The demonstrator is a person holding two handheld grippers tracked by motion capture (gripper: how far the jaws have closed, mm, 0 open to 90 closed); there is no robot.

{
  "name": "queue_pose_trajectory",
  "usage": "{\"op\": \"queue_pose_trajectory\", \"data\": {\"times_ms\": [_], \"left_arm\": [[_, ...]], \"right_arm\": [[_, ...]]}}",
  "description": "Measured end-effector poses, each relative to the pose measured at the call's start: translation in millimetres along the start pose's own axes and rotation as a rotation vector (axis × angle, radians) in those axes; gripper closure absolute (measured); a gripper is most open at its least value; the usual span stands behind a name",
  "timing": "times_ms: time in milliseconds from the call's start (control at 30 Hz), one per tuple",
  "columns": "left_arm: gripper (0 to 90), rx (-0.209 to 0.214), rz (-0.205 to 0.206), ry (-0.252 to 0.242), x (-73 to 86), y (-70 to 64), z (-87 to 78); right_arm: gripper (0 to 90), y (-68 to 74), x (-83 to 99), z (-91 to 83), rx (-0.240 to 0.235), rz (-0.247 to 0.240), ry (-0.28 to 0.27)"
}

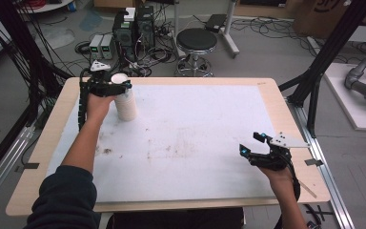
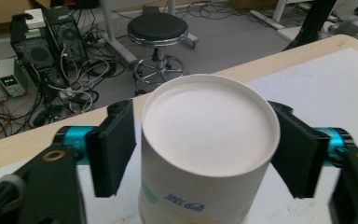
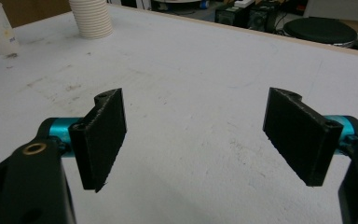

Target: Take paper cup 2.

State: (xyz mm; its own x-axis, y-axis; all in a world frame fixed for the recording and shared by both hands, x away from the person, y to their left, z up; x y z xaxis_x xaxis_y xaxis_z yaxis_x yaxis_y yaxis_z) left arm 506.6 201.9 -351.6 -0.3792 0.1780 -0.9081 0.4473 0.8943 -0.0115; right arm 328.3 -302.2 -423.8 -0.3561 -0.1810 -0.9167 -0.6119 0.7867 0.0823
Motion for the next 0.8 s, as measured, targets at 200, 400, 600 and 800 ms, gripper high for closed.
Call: {"op": "queue_pose_trajectory", "data": {"times_ms": [200,400,600,800], "left_arm": [[33.7,0.001,0.027,-0.013,-2.9,-2.7,-2.6],[34.1,-0.001,0.021,-0.040,-7.2,-1.8,-8.2],[35.3,-0.006,0.025,-0.081,-16.6,-0.5,-21.9],[35.4,-0.005,0.039,-0.141,-36.9,-4.4,-37.1]], "right_arm": [[22.0,0.4,-0.3,0.3,-0.003,-0.002,-0.001],[22.0,0.6,-0.7,0.5,-0.003,-0.002,-0.001],[22.0,1.7,-0.8,1.7,-0.006,-0.002,0.002],[22.0,3.1,-1.3,1.8,-0.010,-0.001,0.003]]}}
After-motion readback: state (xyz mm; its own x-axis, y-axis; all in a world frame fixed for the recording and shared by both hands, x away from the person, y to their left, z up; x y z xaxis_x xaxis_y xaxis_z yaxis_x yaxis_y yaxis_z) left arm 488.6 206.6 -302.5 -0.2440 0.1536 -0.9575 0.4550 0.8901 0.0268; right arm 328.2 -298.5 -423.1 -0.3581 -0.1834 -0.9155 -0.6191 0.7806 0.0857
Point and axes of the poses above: each handheld gripper's, and its own axes: z roughly forward along the jaws, x roughly out of its underside, y roughly to its left, the point moved 4 cm from there along z, roughly forward along the jaws, and after that the axes turned 2 degrees about z, right-handed, at the moved point
